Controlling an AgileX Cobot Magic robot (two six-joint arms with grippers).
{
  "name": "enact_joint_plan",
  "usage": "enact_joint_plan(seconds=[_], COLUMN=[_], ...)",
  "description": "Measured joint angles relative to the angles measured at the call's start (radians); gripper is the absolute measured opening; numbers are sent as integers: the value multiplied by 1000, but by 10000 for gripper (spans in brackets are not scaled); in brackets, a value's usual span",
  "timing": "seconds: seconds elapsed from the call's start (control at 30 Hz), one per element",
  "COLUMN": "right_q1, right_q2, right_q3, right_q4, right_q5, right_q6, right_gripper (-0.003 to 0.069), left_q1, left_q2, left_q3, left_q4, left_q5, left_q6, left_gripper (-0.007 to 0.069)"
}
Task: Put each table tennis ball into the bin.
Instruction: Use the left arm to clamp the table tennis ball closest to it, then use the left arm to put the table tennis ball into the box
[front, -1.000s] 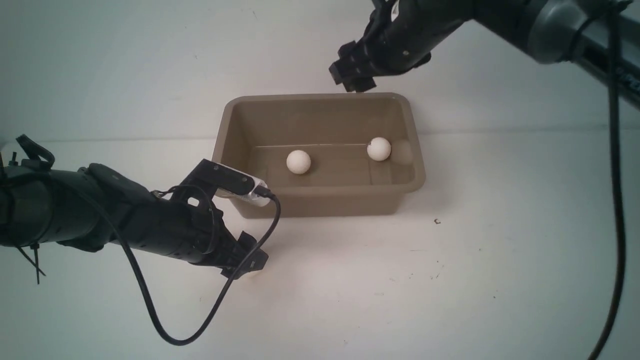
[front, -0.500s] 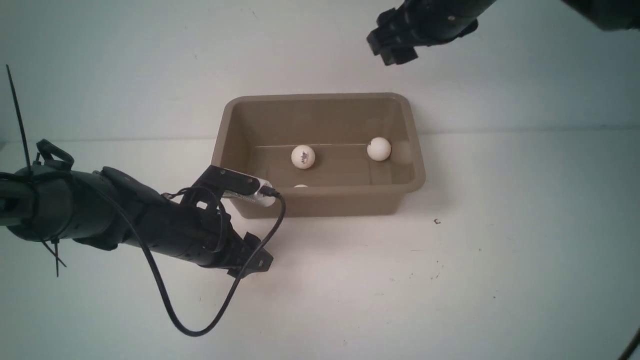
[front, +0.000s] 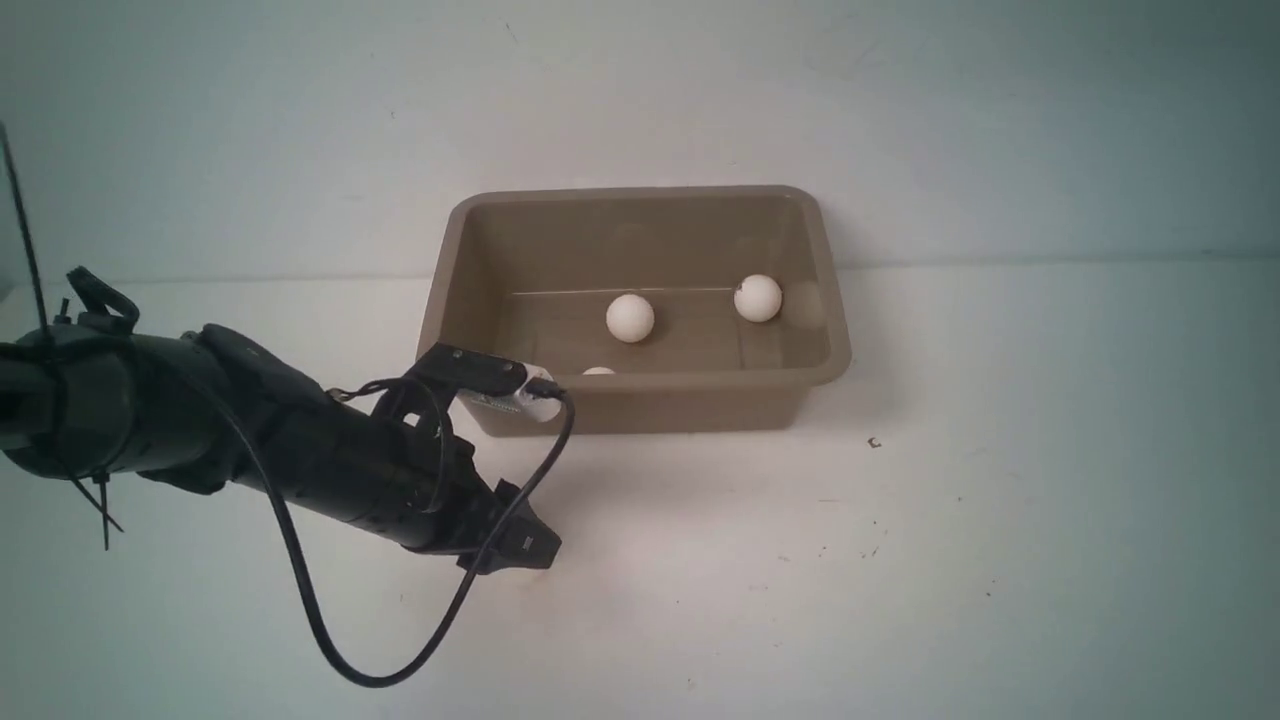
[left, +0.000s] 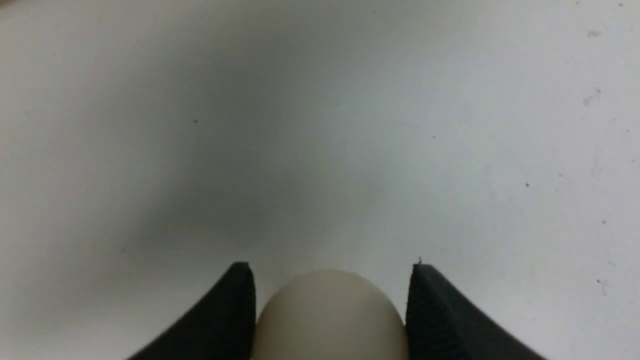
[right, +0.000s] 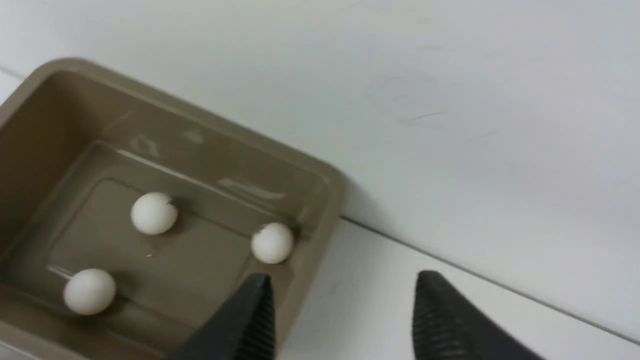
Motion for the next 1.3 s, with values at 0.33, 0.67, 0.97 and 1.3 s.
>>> enact_joint_plan(seconds=[0.33, 0.67, 0.97, 1.3], right_q1=[-112, -114, -114, -114], right_q2=[-170, -341, -459, -521], right_q3=[191, 560, 712, 779], right_q4=[-54, 4, 23, 74], right_q5=[62, 38, 8, 3], right_q6=[-32, -58, -58, -77], right_gripper=[-15, -15, -15, -15], left_q1=[0, 0, 0, 0], left_q2=[-193, -10, 181, 229], left_q3=[-87, -476, -632, -647], left_q4=[68, 341, 435, 442], left_q5=[8, 33, 65, 39], left_q6=[-104, -379, -453, -407], left_gripper=[346, 346, 346, 346])
